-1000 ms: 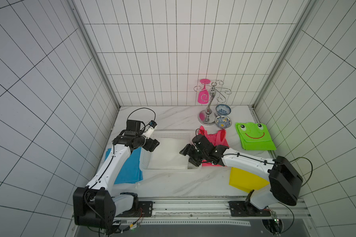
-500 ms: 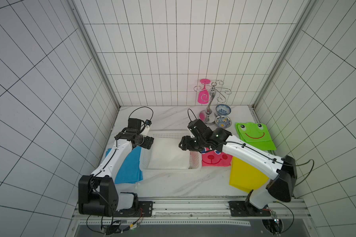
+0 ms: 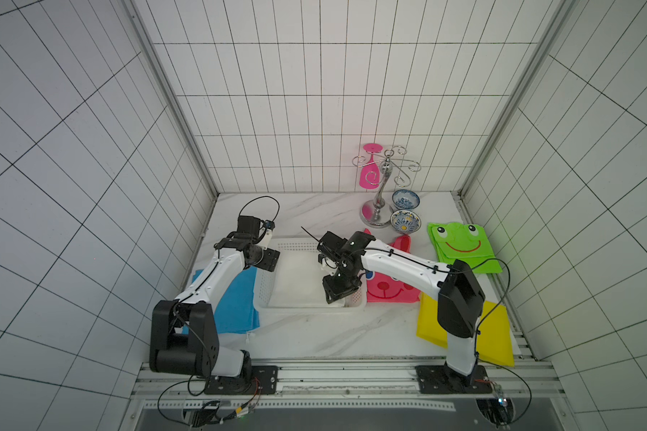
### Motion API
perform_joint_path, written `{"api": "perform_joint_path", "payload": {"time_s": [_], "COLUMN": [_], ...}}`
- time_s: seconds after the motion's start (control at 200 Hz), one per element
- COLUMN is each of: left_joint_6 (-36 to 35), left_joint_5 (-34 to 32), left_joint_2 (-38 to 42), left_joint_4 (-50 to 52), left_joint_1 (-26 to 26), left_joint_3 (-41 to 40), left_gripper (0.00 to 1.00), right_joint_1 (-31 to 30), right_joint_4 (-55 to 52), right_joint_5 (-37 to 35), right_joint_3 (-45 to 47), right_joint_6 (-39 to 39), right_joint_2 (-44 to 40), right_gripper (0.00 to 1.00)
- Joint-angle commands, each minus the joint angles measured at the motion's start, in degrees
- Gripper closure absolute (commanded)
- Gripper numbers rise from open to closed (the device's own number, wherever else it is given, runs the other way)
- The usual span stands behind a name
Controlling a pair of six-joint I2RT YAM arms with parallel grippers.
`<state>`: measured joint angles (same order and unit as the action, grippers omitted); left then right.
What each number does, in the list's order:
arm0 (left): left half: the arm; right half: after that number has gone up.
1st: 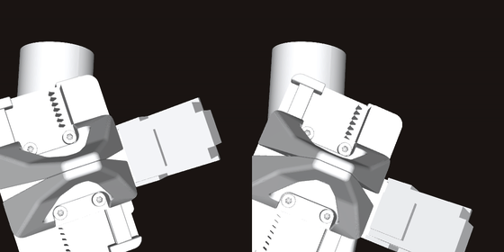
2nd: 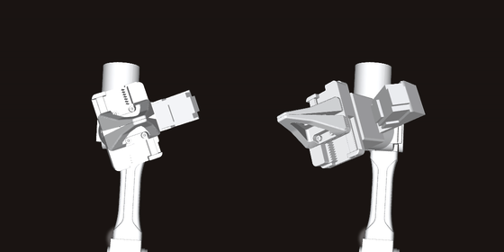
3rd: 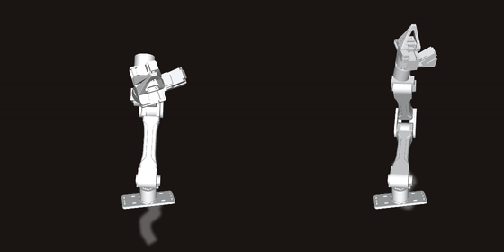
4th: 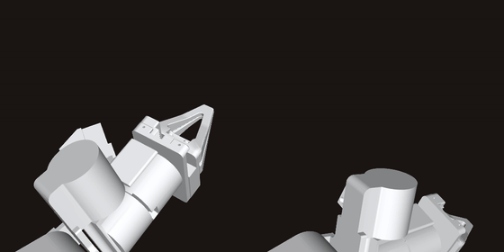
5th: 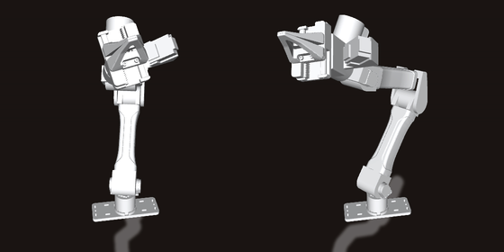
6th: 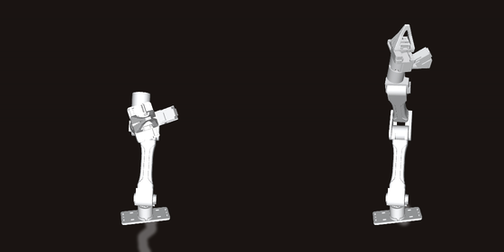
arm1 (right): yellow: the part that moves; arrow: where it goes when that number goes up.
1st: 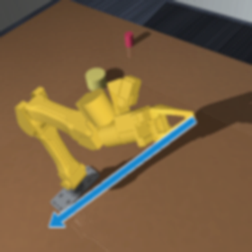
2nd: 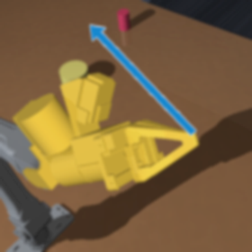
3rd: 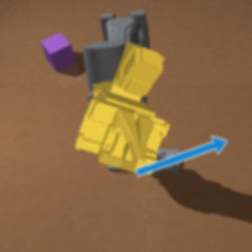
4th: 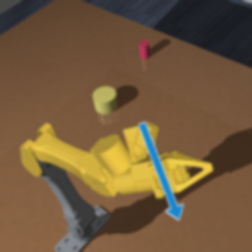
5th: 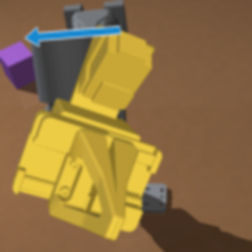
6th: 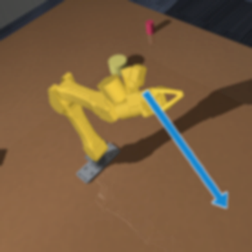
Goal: Put the folded raincoat in the basket
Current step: Place the raincoat in the basket.
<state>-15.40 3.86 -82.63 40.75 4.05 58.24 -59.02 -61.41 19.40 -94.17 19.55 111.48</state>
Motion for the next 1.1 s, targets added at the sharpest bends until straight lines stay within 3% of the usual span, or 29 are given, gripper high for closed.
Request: {"api": "perform_joint_path", "payload": {"time_s": [0.0, 0.075, 0.3, 0.46, 0.57, 0.65, 0.775, 1.014, 1.094], "left_joint_6": [0.86, 1.07, 0.58, 1.03, 0.76, 0.54, 0.95, 2.3, 2.21], "left_joint_5": [-0.36, -0.19, 1.06, 4.84, 5.33, 5.54, 5.97, 7.42, 7.69], "left_joint_2": [-0.86, -0.13, 0.47, -0.98, -1.22, -1.24, -1.73, -2.57, -3.57], "left_joint_4": [0.68, 0.95, 1.31, 3.26, 3.71, 3.74, 3.98, 3.27, 3.78], "left_joint_1": [-0.12, -0.27, -1.15, -1.86, -1.96, -2.1, -2.13, -2.91, -2.91], "left_joint_3": [0.61, 0.37, -0.11, 0.86, 0.87, 0.82, 1.08, 1.34, 2.09], "left_gripper": [0.2, 0.2, 0.2, 0.2, 0.2, 0.2, 0.23, 0.33, 0.36], "right_joint_1": [-0.56, -0.44, -0.3, -0.3, -0.22, -0.2, -0.33, -2.01, -2.02], "right_joint_4": [-1.21, 0.89, 5.02, 11.78, 11.49, 10.51, 0.24, -8.83, -9.46], "right_joint_5": [-2.98, -5.4, -16.03, -16.94, -11.65, -2.32, 8.11, 5.32, 3.85], "right_joint_3": [-2.02, -1.49, -0.66, 3.85, 3.69, 3.52, -0.85, -3.78, -4.68], "right_joint_6": [-5.9, -7.44, -8.9, -11.54, -14.68, -19.59, -27.69, -33.11, -33.59], "right_joint_2": [2.99, 4.4, 4.11, 2.44, 0.54, -2.38, -3.55, -1.85, -0.1], "right_gripper": [0.6, 0.64, 0.64, 0.64, 0.59, 0.55, 0.57, 0.59, 0.65]}}
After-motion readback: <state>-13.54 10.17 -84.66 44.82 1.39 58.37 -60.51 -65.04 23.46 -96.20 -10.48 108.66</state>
